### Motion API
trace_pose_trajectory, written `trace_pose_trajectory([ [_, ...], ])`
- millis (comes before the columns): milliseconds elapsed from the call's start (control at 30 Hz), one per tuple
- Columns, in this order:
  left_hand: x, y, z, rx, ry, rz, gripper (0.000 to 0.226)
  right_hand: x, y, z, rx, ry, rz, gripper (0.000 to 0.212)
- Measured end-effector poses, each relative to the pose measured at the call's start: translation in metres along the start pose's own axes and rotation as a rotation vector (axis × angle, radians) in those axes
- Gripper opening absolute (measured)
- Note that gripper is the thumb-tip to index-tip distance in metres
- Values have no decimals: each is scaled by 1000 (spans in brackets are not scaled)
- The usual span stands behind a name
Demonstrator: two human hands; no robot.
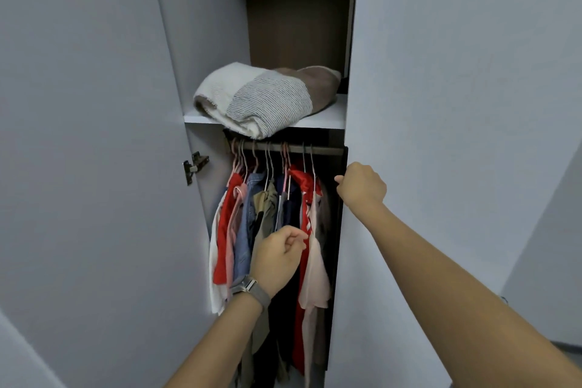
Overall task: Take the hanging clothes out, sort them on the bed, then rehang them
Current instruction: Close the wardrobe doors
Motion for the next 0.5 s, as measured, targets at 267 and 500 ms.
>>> trace_pose_trajectory([
  [267, -51, -7, -18, 82, -157, 96, 15, 30, 7, 4, -111, 180, -326, 12],
  [500, -213, 36, -137, -132, -1233, 451, 57, 100, 23, -47, -134, 513, 39, 35],
])
Point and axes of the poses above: each hand's wrist, its own z-axis towards the middle knuckle, its own x-axis out of the palm, y = z × x, the point moved 9 cm from there along z, towards the middle knuckle, and after that the axes turned 9 degrees about z, right-handed, at the moved point
